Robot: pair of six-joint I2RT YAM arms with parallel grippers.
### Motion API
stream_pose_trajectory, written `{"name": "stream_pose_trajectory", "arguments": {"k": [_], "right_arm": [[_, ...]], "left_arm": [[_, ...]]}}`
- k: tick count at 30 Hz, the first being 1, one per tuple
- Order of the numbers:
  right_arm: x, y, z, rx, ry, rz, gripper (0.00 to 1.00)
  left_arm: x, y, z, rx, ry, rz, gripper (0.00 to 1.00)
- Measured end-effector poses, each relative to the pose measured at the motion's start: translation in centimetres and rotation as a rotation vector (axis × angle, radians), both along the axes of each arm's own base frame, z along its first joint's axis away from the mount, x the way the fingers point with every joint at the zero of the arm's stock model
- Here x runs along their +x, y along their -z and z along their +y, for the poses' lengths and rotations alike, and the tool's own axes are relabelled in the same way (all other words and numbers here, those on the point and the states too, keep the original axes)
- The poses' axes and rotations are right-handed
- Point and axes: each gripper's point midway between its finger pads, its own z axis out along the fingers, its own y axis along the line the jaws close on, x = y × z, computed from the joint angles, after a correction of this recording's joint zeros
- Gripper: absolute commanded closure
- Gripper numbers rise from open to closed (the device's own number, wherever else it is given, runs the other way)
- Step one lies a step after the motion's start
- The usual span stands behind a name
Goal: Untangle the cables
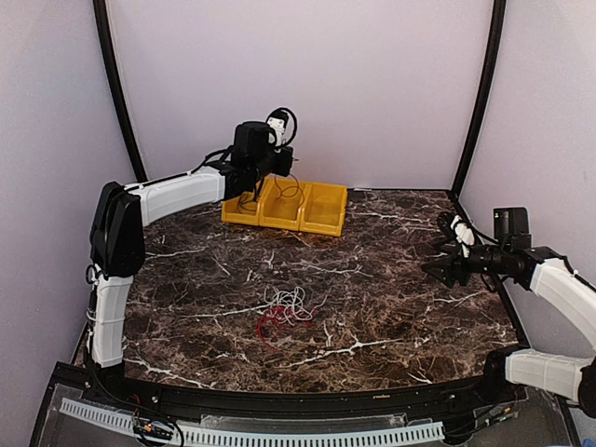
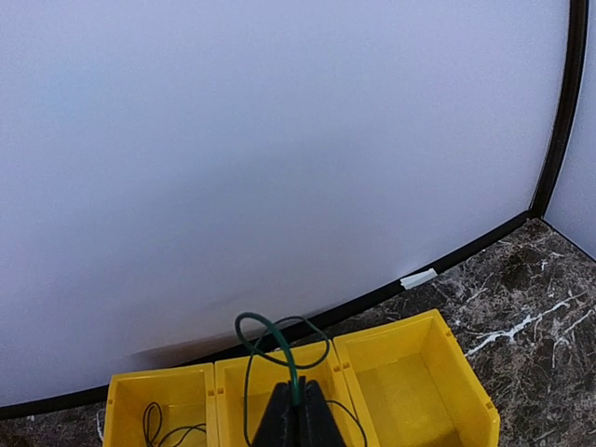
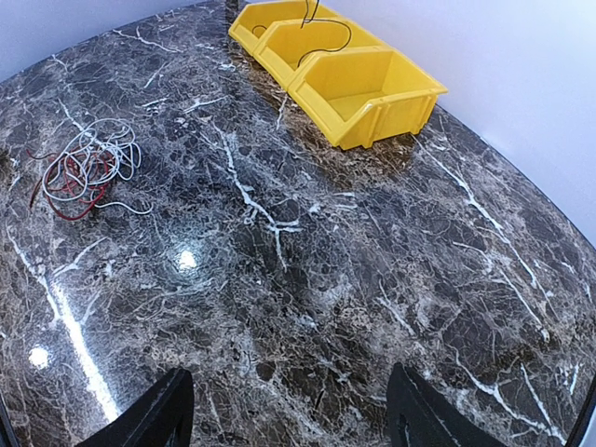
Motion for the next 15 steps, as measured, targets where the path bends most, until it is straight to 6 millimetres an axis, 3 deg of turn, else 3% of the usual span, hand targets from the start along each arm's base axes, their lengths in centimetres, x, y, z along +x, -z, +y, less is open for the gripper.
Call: {"name": "stream_pose_trajectory", "arguments": {"k": [10,15], "right_arm": [[0.0,0.0,0.0,-0.001,0.000,0.000,0.27],[0.0,0.1,0.0,-0.001,0.000,0.002,0.27]], "left_arm": [[0.2,0.8,-0.1,-0.072,0.036,0.036,1.00],[1.5,1.0,1.4,-0.141,0.036,0.054,1.00]]}}
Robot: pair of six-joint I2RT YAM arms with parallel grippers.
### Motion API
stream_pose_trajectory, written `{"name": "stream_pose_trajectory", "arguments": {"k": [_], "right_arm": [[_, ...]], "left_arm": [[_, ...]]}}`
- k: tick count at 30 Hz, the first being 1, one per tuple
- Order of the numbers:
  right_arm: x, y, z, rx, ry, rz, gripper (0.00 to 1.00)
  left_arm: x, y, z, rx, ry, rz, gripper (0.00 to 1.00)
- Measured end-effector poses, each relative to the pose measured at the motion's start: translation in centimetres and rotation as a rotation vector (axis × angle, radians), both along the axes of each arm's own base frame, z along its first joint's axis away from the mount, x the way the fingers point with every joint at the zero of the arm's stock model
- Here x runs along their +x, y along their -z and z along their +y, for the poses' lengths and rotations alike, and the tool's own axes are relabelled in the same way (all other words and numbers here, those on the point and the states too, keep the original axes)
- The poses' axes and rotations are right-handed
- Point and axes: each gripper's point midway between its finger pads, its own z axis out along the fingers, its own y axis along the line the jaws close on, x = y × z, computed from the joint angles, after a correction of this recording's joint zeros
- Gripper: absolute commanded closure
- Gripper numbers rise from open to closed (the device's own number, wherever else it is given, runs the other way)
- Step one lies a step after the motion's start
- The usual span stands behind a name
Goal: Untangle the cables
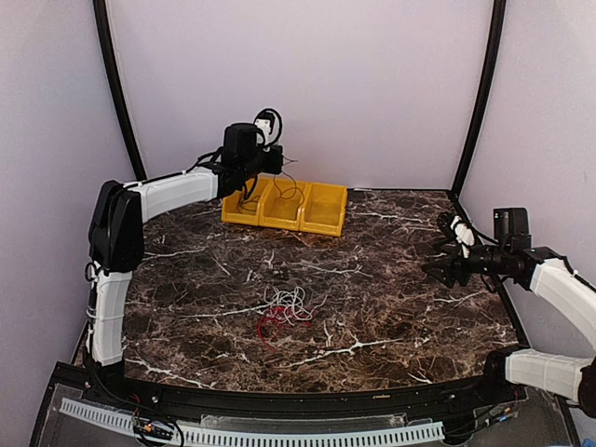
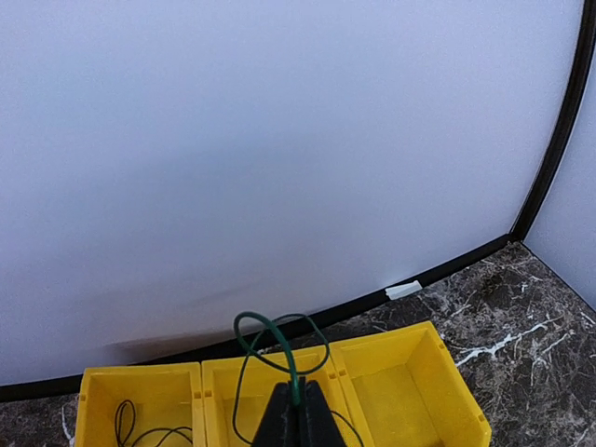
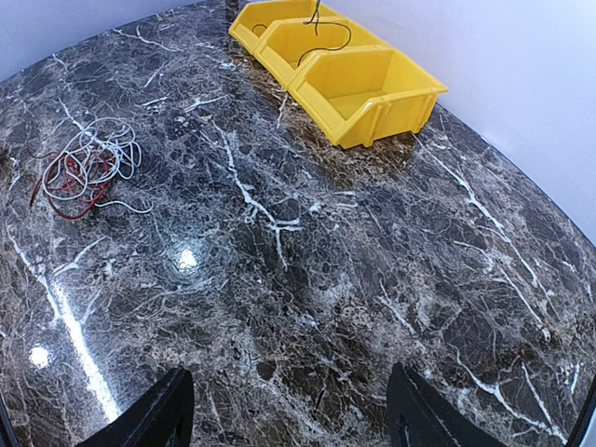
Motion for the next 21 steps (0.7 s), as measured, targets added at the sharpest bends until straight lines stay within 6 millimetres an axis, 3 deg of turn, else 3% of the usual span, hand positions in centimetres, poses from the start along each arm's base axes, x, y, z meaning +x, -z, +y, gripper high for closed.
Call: {"name": "stream_pose_trajectory", "arguments": {"k": [3,7,12,17,21], "right_arm": [[0.0,0.0,0.0,0.000,0.000,0.000,0.27],[-0.1,0.1,0.0,-0.001,0.000,0.002,0.27],[0.0,0.1,0.0,-0.003,0.002,0.001,0.27],[0.0,0.2,0.0,-0.004,0.001,0.001,0.27],[0.0,0.2,0.0,-0.004,0.001,0.003,0.27]], "left_arm": [[1.0,1.4,0.8,-0.017,-0.009,0.024,1.00],[2.3,5.1,2.0,-0.022,-0.026,0.093,1.00],[2.3,7.9,2.4,-0.024,-0.008,0.163,1.00],[2.0,6.8,1.2,-0.062,0.060,0.168,1.00],[2.3,3.4,0.7,-0.088,0.078,0.131,1.00]]}}
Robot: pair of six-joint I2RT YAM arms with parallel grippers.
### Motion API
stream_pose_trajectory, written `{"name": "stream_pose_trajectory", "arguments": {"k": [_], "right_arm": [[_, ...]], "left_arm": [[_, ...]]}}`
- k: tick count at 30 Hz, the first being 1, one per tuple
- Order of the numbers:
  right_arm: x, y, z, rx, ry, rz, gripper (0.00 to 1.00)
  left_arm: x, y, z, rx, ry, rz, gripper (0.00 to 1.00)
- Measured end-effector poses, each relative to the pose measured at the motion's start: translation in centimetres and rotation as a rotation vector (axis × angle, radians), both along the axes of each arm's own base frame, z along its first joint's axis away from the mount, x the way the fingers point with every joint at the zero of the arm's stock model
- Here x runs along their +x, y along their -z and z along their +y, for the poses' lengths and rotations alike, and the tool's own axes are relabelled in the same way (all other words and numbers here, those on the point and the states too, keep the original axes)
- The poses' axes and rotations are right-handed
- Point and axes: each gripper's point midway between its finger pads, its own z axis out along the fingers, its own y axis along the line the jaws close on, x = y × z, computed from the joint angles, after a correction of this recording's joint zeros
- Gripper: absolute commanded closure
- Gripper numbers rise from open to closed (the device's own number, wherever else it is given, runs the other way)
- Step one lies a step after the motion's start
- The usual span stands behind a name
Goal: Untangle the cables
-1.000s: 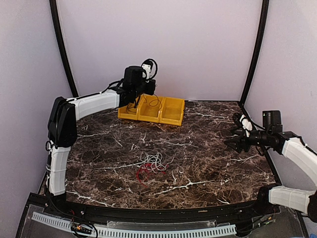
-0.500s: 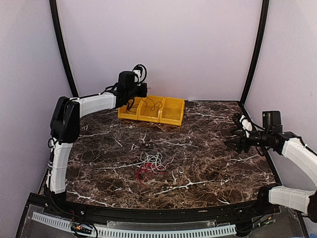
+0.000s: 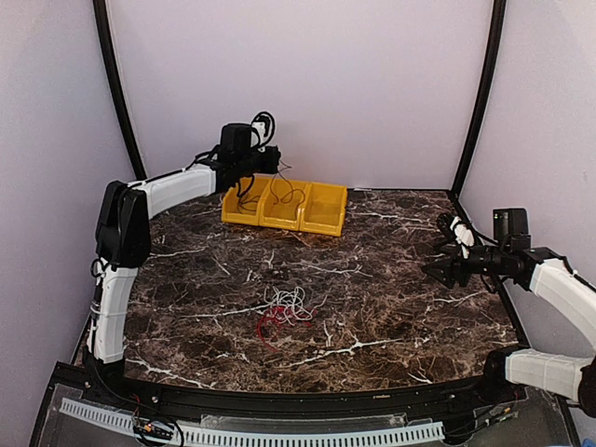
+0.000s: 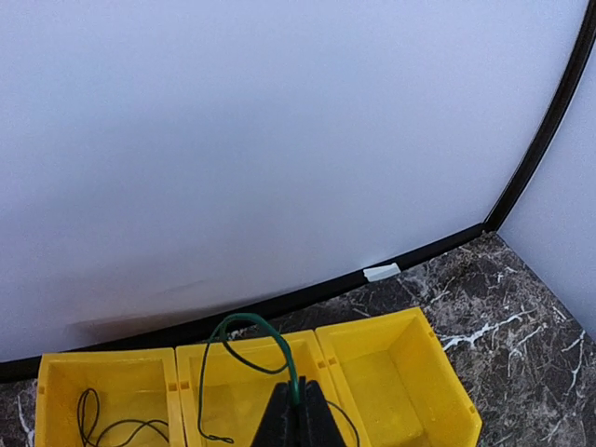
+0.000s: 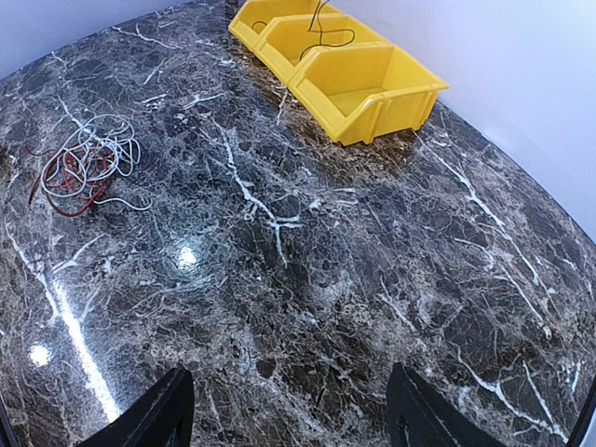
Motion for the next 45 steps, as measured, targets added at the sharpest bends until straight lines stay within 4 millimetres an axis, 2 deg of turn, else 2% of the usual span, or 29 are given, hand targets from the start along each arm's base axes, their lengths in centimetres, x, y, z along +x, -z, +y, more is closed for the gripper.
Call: {"name": "stream_pose_trajectory", "arguments": {"k": [4,5,6,7,12,16,19,22,25,27,30,34,40,45], "right_arm": [[0.0,0.1,0.0,-0.001,0.000,0.005,0.27],[0.0,0.1,0.0,-0.001,0.000,0.005,0.27],[0.0,0.1,0.0,-0.001,0.000,0.005,0.27],[0.0,0.2,0.0,-0.001,0.000,0.006,0.27],[0.1,0.3,0.0,-0.001,0.000,0.010,0.27],[0.1,0.3,0.0,-0.001,0.000,0.011,0.28],[0.1,0.3,0.0,-0.001,0.000,0.011,0.27],[0.1,0.3,0.0,-0.001,0.000,0.011,0.27],[0.1,0.3,0.0,-0.002,0.001,0.011,0.27],[0.1,0.3,0.0,-0.002,0.001,0.011,0.27],[0.1,0.3,0.0,-0.003,0.002,0.011,0.27],[0.1,0.3,-0.1,-0.004,0.003,0.011,0.27],[0.1,0.4,-0.1,-0.007,0.006,0.013,0.28],[0.3,0.8,-0.2,-0.014,0.010,0.022,0.27]], "left_arm": [[0.0,-5.5,0.2,-0.028,-0.003,-0.074,1.00],[-0.3,-7.7,0.5,-0.039,-0.005,-0.105,1.00],[-0.3,-8.3,0.6,-0.043,-0.006,-0.113,1.00],[-0.6,-9.7,0.9,-0.051,-0.010,-0.133,1.00],[-1.7,-16.7,3.5,-0.088,-0.038,-0.234,1.00],[-2.4,-21.7,6.6,-0.103,-0.090,-0.318,1.00],[-2.9,-24.4,9.0,-0.104,-0.130,-0.368,1.00],[-3.0,-25.6,11.1,-0.099,-0.164,-0.389,1.00],[-2.5,-25.2,12.2,-0.090,-0.184,-0.382,1.00],[-1.8,-23.5,12.8,-0.073,-0.195,-0.350,1.00],[-0.8,-19.9,13.1,-0.042,-0.202,-0.283,1.00],[0.1,-15.8,12.9,-0.010,-0.201,-0.212,1.00],[1.3,-11.8,12.0,-0.012,-0.177,-0.153,1.00],[1.4,-8.0,11.2,-0.038,-0.145,-0.078,1.00]]}}
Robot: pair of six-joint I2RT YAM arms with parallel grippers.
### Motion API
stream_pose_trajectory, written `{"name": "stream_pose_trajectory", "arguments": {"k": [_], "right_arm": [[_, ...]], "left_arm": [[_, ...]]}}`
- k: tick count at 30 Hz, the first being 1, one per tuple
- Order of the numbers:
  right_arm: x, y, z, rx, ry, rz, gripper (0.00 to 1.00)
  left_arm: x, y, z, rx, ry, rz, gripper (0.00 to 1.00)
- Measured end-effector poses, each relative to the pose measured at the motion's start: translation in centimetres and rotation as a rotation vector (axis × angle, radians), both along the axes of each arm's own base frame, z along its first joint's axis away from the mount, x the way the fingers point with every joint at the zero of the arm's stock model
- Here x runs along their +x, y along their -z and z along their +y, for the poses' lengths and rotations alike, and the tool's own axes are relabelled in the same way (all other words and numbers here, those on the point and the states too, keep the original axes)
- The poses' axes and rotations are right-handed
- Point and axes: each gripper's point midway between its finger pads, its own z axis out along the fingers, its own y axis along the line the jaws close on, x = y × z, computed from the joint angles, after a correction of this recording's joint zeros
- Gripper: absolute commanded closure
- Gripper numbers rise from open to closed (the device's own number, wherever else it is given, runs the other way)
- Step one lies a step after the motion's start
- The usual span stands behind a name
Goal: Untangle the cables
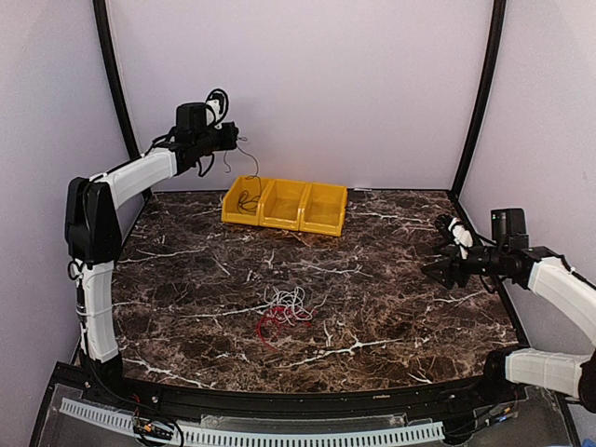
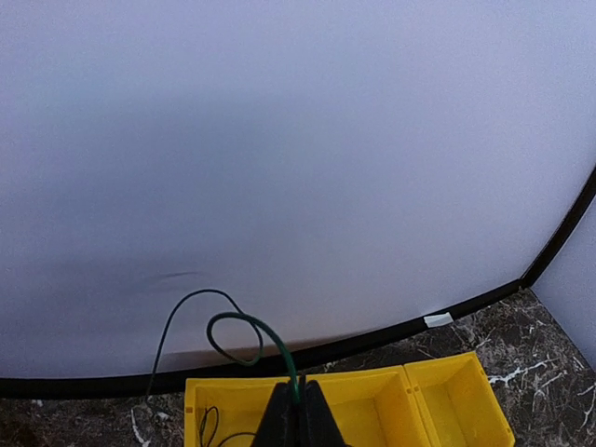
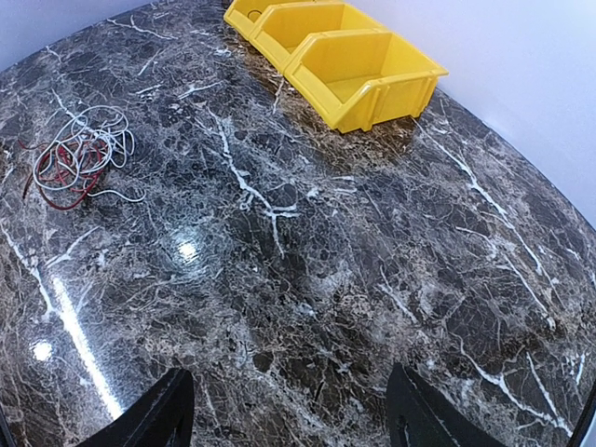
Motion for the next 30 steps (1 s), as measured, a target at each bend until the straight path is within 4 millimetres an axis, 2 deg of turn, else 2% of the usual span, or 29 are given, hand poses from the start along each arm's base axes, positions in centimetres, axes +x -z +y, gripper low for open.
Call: {"name": "stream_pose_trajectory", "arguments": {"k": [9,14,17,25,30], "right_arm": [[0.1,0.4,0.0,-0.008,-0.002,0.008,0.27],[0.2,0.8,0.0,-0.011,-0.004,0.023,0.27],[0.2,0.8,0.0,-0.012,-0.005,0.021,0.27],[0.2,0.8,-0.1,-0.014,-0.004,0.021,0.27],[0.2,0.8,-0.1,-0.015,-0.003,0.021,0.27]], "left_arm": [[-0.5,5.3,-0.7,-0.062,0.030,0.092,1.00],[-0.7,6.9,-1.6,-0.114,0.071,0.125,1.00],[-1.0,7.1,-2.5,-0.144,0.120,0.137,1.00],[-2.0,5.7,-4.9,-0.175,0.229,0.098,1.00],[-2.2,5.3,-5.5,-0.177,0.239,0.080,1.00]]}}
